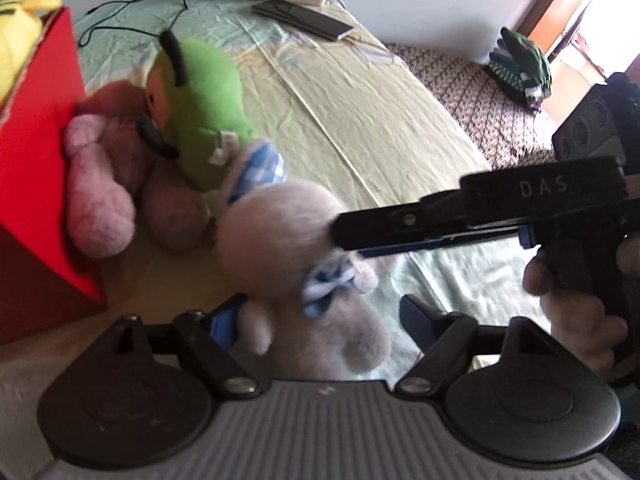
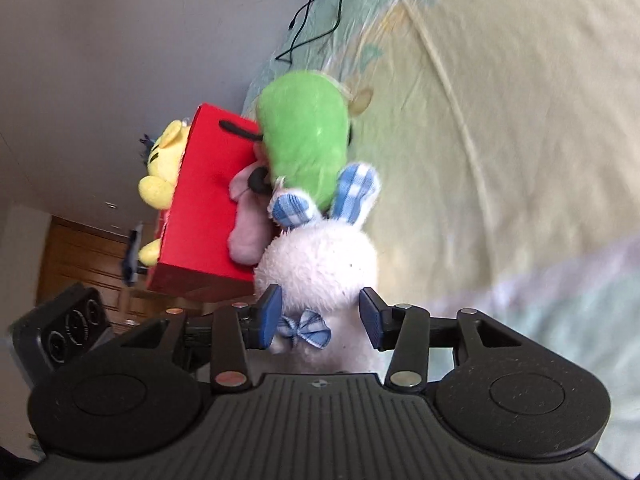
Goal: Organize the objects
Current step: 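Carry the white bunny with the right gripper and lower it into the red box, then open the right gripper to release the bunny beside the other plushes, then move the right gripper to the green bean-shaped plush on the bed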
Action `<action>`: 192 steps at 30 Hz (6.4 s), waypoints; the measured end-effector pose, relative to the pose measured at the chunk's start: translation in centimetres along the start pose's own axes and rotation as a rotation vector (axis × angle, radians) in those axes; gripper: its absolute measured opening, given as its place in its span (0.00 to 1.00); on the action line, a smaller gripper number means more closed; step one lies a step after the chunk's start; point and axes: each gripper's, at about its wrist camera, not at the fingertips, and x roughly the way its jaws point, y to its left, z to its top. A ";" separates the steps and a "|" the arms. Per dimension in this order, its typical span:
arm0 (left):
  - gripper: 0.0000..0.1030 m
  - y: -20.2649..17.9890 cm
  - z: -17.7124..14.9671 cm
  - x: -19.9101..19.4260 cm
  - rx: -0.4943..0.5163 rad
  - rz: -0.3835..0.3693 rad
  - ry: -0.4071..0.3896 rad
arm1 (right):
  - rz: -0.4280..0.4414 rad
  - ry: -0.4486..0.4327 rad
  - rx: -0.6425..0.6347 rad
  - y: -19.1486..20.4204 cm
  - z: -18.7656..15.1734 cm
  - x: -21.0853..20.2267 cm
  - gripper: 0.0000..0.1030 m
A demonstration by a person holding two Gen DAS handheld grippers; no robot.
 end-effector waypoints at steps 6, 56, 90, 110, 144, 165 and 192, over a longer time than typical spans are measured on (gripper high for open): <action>0.75 0.5 -0.2 -0.2 -0.013 0.043 0.006 | 0.046 0.046 -0.048 1.6 -0.5 -0.1 0.38; 0.75 25.5 0.4 -19.4 -0.106 0.146 -0.315 | 0.097 -0.102 -0.389 26.0 -1.4 18.9 0.22; 0.79 26.7 1.2 -15.8 -0.071 0.307 -0.164 | -0.009 -0.085 -0.239 23.6 -0.5 22.5 0.19; 0.80 26.5 -0.5 -17.5 -0.095 0.365 -0.178 | -0.055 -0.111 -0.187 23.2 -0.9 21.8 0.19; 0.82 26.8 0.7 -16.9 -0.140 0.467 -0.121 | -0.216 -0.236 -0.227 24.6 -2.9 19.0 0.26; 0.84 22.8 1.0 -17.8 -0.096 0.496 -0.153 | -0.342 -0.365 -0.394 25.8 -4.9 13.8 0.33; 0.84 12.6 3.1 -16.7 -0.044 0.468 -0.164 | -0.281 -0.429 -0.359 21.4 -3.2 3.4 0.34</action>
